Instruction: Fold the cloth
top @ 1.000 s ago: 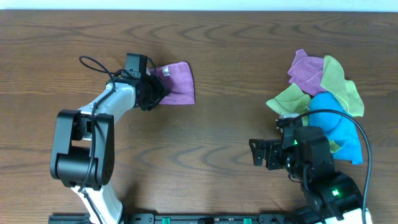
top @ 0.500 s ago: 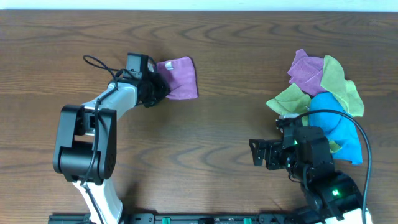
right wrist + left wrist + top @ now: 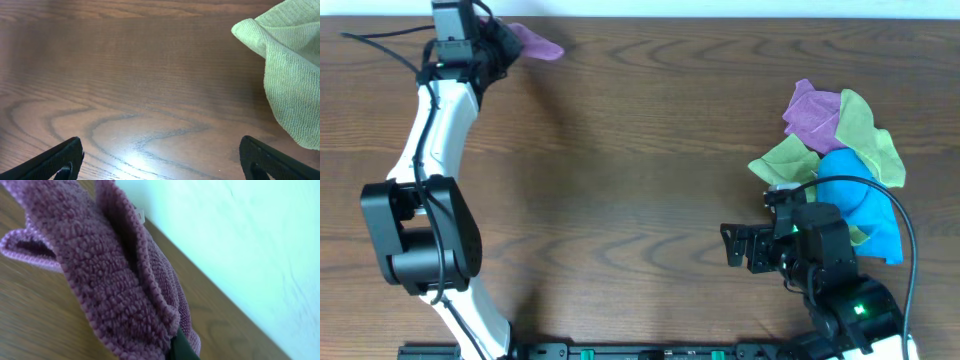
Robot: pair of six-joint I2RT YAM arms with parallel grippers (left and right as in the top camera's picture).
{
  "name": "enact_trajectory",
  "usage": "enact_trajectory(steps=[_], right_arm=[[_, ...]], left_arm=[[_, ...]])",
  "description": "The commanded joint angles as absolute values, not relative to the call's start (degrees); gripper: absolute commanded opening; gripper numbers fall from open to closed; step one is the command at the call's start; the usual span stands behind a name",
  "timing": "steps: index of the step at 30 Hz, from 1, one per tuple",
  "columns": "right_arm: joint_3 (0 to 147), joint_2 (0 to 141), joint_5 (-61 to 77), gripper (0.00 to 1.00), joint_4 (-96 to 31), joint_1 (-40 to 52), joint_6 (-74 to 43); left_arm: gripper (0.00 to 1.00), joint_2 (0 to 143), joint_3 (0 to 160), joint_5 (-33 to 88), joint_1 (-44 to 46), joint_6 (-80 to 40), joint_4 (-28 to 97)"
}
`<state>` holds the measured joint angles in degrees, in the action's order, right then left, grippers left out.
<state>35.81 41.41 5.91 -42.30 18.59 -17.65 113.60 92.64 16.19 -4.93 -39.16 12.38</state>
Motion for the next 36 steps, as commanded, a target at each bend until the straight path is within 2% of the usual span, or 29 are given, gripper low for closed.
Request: enact_trajectory(steps=[1, 7, 17, 25, 28, 31, 34, 36], right_arm=[[35.48, 41.25, 5.56, 0.99, -42.33, 18.17, -18.63], [35.48, 41.25, 5.56, 0.99, -42.33, 18.17, -18.63], [35.48, 41.25, 5.56, 0.99, -42.33, 18.17, -18.63], [35.48, 41.25, 5.56, 0.99, -42.33, 18.17, -18.63], [35.48, 41.25, 5.56, 0.99, -42.33, 18.17, -18.63], [35.48, 41.25, 5.56, 0.99, -42.33, 18.17, -18.63], [35.48, 41.25, 5.56, 0.99, -42.33, 18.17, -18.63], [35.48, 41.25, 5.56, 0.99, -42.33, 18.17, -18.63]], left_arm=[[0.06, 113.49, 94.28, 10.79, -6.44, -38.57, 11.31], [0.06, 114.91, 94.28, 3.27, -7.27, -38.54, 7.64], [0.06, 123.72, 94.28, 0.67, -7.14, -39.92, 1.39], [0.06, 125.29, 94.26, 1.06, -6.98, -39.83, 10.31], [0.26, 125.25, 94.26, 1.1, -6.98, -39.83, 14.11], [0.55, 124.97, 94.26, 1.13, -6.98, -39.83, 17.74], [0.73, 124.36, 94.26, 1.1, -7.01, -39.83, 20.69], [0.82, 123.72, 94.26, 1.08, -7.01, -39.77, 22.76]])
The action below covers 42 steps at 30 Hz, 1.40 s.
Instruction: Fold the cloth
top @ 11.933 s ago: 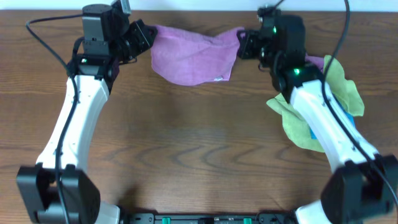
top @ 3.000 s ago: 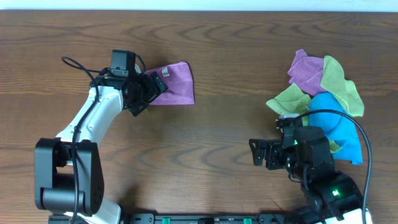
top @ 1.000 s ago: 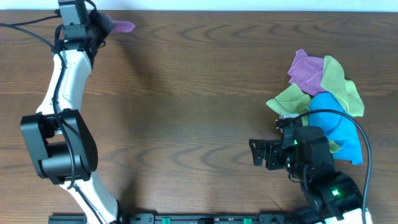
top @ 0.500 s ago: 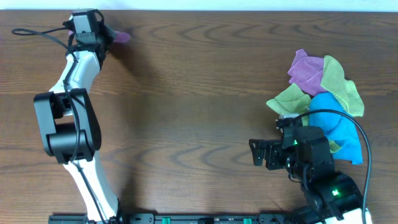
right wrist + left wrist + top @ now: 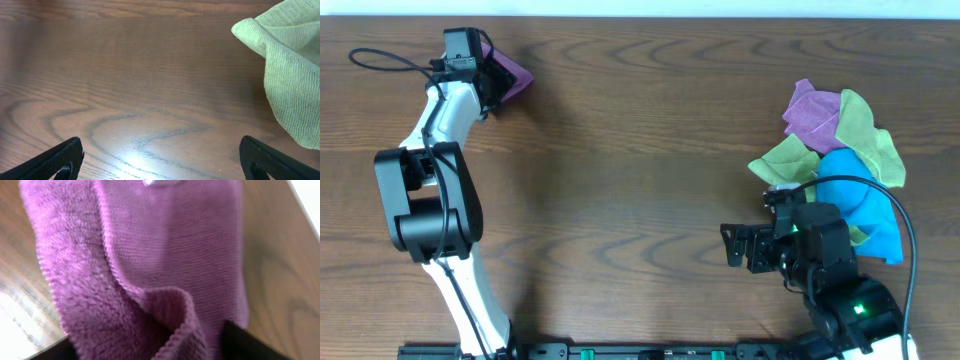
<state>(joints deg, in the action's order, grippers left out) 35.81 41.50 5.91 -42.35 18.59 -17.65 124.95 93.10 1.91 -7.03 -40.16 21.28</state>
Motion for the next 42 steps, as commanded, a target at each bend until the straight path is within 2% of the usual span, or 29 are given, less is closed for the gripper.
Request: enact_trajectory(steps=[1, 3, 5, 6, 23, 34, 42], right_arm=[[35.48, 41.25, 5.56, 0.99, -42.3, 18.17, -18.63], [35.48, 41.25, 5.58, 0.99, -42.33, 18.17, -18.63], [35.48, 41.25, 5.56, 0.99, -42.3, 18.17, -18.63], [35.48, 41.25, 5.56, 0.99, -42.3, 18.17, -18.63], [35.48, 41.25, 5.56, 0.99, -42.33, 18.17, -18.63], [35.48, 41.25, 5.56, 0.99, -42.3, 18.17, -18.63], [35.48, 41.25, 5.56, 0.99, -42.3, 18.17, -18.63]], left_arm=[[0.86, 123.33, 94.26, 1.08, -7.01, -39.62, 23.66], [0.95, 122.21, 94.26, 1.08, -7.01, -39.62, 25.63], [0.98, 120.99, 94.26, 1.08, -7.01, -39.59, 27.22], [0.95, 120.18, 94.26, 1.08, -7.01, -39.62, 28.14], [0.95, 103.96, 94.26, 1.8, -6.98, -37.06, 42.59], [0.95, 95.55, 94.26, 8.49, -6.98, -27.79, 55.88], [0.95, 87.35, 94.26, 8.62, -7.11, -20.53, 68.2]])
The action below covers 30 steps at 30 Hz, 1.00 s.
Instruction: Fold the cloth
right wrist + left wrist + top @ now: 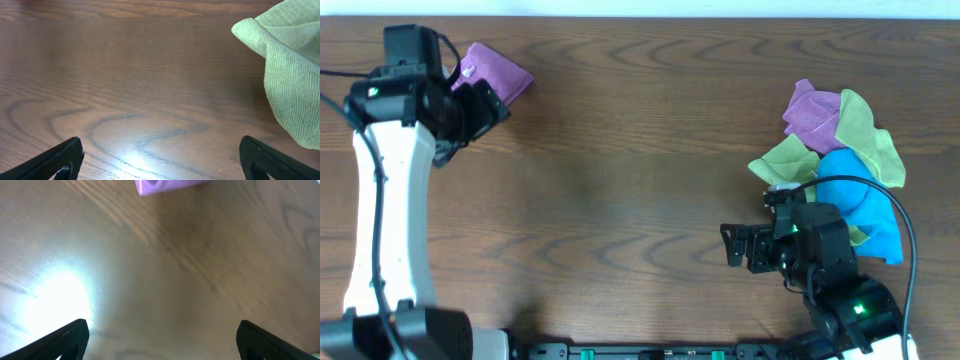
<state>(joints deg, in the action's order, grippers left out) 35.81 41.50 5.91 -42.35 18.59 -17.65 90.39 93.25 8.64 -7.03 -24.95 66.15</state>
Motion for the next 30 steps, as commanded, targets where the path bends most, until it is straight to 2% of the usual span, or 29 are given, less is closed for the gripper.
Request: enact_trajectory(steps=[1, 18, 24, 30], right_arm=[[35.48, 41.25, 5.56, 0.99, -42.33, 18.17, -18.63], [35.48, 41.25, 5.56, 0.99, -42.33, 18.17, -18.63], [35.48, 41.25, 5.56, 0.99, -42.3, 18.17, -18.63], [35.48, 41.25, 5.56, 0.99, -42.33, 18.17, -18.63]], left_arm=[[0.95, 86.08, 94.26, 8.45, -7.14, -20.51, 69.97], [0.95, 61.25, 92.71, 0.6, -7.11, -16.91, 85.3], [0.95, 51.86, 82.52, 0.69, -7.09, -16.69, 81.45], [0.95, 41.21, 65.89, 2.46, -7.09, -16.47, 69.47]])
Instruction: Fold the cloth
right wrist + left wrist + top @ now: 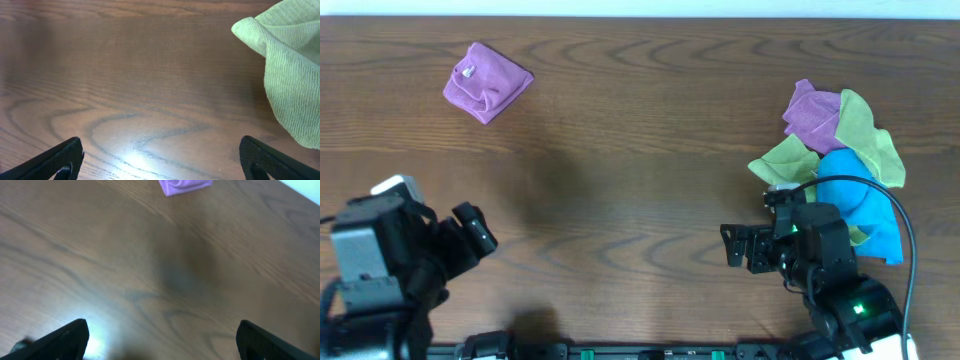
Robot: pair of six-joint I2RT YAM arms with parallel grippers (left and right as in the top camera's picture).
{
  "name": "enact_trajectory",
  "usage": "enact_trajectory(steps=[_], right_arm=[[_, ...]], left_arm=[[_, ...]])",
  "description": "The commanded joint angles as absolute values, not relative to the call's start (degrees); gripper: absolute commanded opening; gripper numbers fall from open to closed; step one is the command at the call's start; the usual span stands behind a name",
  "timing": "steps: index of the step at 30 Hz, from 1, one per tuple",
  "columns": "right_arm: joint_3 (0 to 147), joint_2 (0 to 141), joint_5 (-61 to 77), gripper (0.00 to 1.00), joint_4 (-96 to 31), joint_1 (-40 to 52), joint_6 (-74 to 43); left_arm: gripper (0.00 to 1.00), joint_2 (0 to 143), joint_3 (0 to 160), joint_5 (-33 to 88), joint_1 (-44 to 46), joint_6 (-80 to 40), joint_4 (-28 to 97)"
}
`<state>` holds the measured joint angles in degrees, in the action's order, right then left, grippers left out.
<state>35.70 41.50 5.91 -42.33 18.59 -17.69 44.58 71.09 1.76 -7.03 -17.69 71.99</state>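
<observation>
A small purple cloth [487, 82] lies folded in a compact bundle at the far left of the wooden table [620, 150]; it shows at the top edge of the left wrist view as the purple cloth [185, 186]. My left gripper [472, 232] is open near the front left, far from the cloth, with only bare wood between its fingers [60, 340]. At the front right, my right gripper [733, 247] is open and empty over bare wood.
A pile of loose cloths sits at the right: a purple one [812, 112], green ones [865, 130] and a blue one [860, 205]. A green corner [290, 75] reaches into the right wrist view, just beside the right arm.
My left arm has drawn back from beside the purple cloth at the far left to the front left of the table. The cloth lies where it was. The right arm has not moved.
My left gripper held the purple cloth at the table's far left edge. Then it was still on the cloth, lower on the table. Then it stood open beside the folded cloth. Now it is back at the front left. The right gripper stayed open throughout.
</observation>
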Motion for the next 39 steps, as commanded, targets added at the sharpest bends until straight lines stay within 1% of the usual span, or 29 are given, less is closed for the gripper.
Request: enact_trajectory(steps=[1, 7, 11, 16, 21, 26, 32, 39], right_arm=[[35.48, 41.25, 5.56, 0.99, -42.33, 18.17, -18.63], [35.48, 41.25, 5.56, 0.99, -42.33, 18.17, -18.63], [35.48, 41.25, 5.56, 0.99, -42.3, 18.17, -18.63], [35.48, 41.25, 5.56, 0.99, -42.33, 18.17, -18.63], [35.48, 41.25, 5.56, 0.99, -42.33, 18.17, -18.63], [35.48, 41.25, 5.58, 0.99, -42.3, 18.17, -18.63], [35.48, 41.25, 5.56, 0.99, -42.33, 18.17, -18.63], [35.48, 41.25, 5.56, 0.99, -42.3, 18.17, -18.63]], left_arm=[[0.95, 39.31, 63.0, 2.76, -7.09, -16.16, 67.16], [0.95, 27.42, 47.07, 4.54, -6.35, -13.21, 55.35], [0.95, 20.34, 38.89, 4.56, -5.45, -12.1, 51.48], [0.95, 12.34, 30.87, 4.54, -3.86, -10.2, 50.17], [0.95, 7.64, 26.28, 4.45, -1.67, -8.43, 50.0], [0.95, 3.36, 21.67, 4.47, -0.56, -3.07, 49.91], [0.95, 1.41, 18.02, 4.4, -0.56, -1.21, 50.0], [0.95, 1.21, 17.45, 4.01, -0.56, 1.93, 51.22]])
